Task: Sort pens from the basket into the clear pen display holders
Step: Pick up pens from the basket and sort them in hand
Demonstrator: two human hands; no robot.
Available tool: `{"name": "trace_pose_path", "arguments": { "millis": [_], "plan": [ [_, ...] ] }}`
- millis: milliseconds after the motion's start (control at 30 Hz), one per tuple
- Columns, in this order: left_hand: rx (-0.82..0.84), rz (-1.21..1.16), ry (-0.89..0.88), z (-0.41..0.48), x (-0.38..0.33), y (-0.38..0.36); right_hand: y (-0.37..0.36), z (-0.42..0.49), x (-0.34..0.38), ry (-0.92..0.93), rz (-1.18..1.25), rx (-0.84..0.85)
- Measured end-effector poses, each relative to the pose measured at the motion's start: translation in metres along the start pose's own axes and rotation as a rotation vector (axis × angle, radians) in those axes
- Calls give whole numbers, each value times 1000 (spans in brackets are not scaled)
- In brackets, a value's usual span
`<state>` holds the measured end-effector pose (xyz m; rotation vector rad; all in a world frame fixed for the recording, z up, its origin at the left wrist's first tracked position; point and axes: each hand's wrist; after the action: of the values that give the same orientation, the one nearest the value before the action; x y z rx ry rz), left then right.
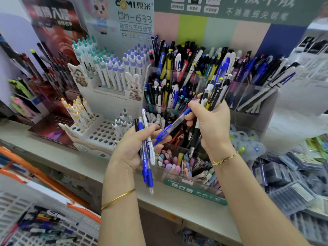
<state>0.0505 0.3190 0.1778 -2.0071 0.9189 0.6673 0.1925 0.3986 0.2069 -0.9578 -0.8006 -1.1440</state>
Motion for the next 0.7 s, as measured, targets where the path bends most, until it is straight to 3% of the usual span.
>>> {"name": "trace_pose_path", "arguments": {
  "millis": [133,267,333,433,467,533,600,700],
  "plan": [
    [-24,-19,-18,1,-1,3,5,-1,-1,26,-9,-36],
    [-85,8,-151,3,-2,-4,10,-4,2,-3,-100,55],
    [-184,108,-245,4,-4,-2,16,-2,5,31,-348,169],
    [-330,389,-369,2,-8,8,23,2,16,251,-983,443],
    [-333,462,-385,0,-10,9,21,3,23,308,-1045,506],
    [-278,513,-374,-4,-11,5,17,5,31,284,-1020,692],
    [-228,496,-355,-5,-10,1,12,6,32,93,-866,891],
    [-208,467,-352,0,-6,1,8,4,24,-132,-694,1024]
  ]
}}
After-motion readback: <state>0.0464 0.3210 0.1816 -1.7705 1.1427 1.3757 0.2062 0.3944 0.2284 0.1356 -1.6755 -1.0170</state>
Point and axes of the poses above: each hand's wrist, its own z-axis towards the middle knuckle, its own y-axis out of the back of the hand, x = y × z, and after that the axes turned 14 degrees about y, right-handed
